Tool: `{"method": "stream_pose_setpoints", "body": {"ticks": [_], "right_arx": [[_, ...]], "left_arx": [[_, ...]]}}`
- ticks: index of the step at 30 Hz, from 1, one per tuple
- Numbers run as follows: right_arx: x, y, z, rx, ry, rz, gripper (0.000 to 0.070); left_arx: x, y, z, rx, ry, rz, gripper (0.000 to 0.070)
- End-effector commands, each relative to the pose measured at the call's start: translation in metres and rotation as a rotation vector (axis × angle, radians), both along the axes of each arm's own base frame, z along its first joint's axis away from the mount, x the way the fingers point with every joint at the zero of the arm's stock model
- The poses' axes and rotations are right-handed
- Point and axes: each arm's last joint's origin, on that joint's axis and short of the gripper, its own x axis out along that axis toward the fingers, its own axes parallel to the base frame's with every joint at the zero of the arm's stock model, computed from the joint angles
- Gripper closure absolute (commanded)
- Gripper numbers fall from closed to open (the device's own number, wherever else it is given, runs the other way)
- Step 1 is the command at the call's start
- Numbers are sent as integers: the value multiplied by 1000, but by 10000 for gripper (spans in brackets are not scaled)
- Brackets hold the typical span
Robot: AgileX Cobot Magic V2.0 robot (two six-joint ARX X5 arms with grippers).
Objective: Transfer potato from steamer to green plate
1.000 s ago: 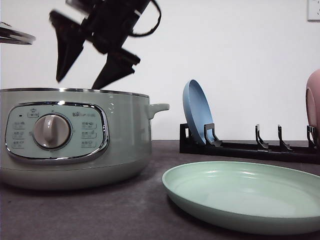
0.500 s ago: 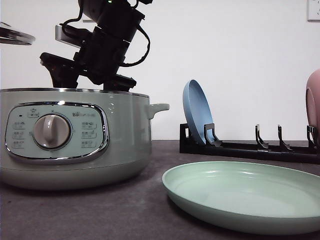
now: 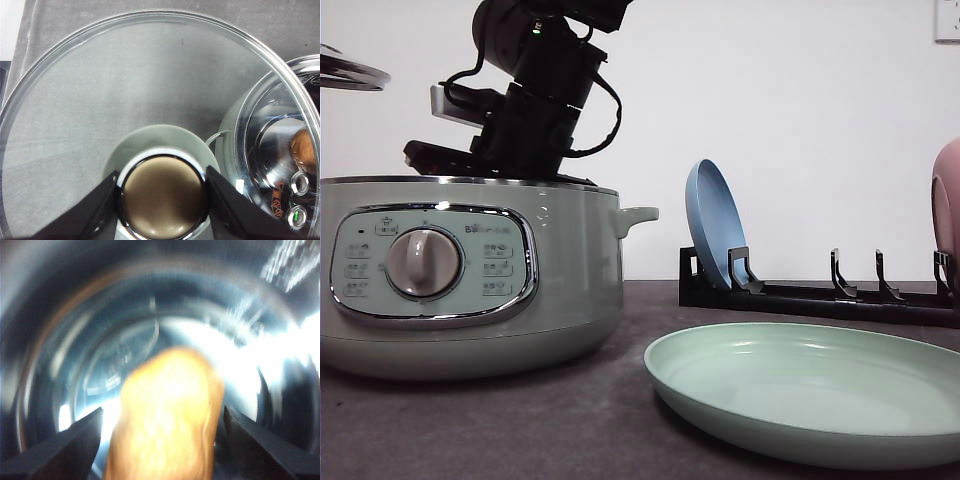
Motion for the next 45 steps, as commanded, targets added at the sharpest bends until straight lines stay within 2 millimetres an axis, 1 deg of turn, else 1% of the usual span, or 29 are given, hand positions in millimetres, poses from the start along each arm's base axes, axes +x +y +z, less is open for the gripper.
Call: {"method": "stream_pose_setpoints", "body": {"ticks": [1,3,6,10,13,16,19,22,24,27,30,33,37,40,43,45], "right_arx": [[-1,8,-6,-9,0,21,290],[-1,8,-6,-9,2,22,377],[-1,8,-6,-8,2,21,451],[0,5,0,2,-6,17,466],[0,3,13,24,-27,15,467],[-3,-1,36,56,-61,19,466],[-8,-8,65,84,-103,31,466],[-16,-20,97,114,-149,42,467],[-23,-31,117,138,-173,39,476],[-34,-50,148,168,-212,34,513],[-46,-73,176,195,-243,19,513],[-56,-99,197,200,-254,-8,513],[-65,-130,212,186,-247,-53,513],[-70,-149,216,179,-246,-84,512],[-79,-168,211,166,-234,-110,512],[-85,-179,202,158,-228,-125,512]], "left_arx": [[-4,0,12,3,-68,5,698],[-4,0,12,3,-68,5,698],[-4,0,12,3,-69,4,698],[-4,0,12,3,-69,4,698],[-3,0,12,3,-69,4,698],[-3,0,12,3,-70,4,698],[-3,0,12,1,-75,2,698],[-3,0,12,-8,-81,-6,698],[-3,0,12,-8,-82,-7,698],[-2,-1,13,-12,-85,-11,698],[-2,-1,13,-16,-85,-15,698],[-2,-2,13,-32,-86,-30,698],[-2,-4,13,-46,-88,-49,698],[-2,-6,13,-46,-89,-60,698],[-2,-8,13,-48,-89,-71,698],[-2,-10,13,-48,-89,-78,698]]}}
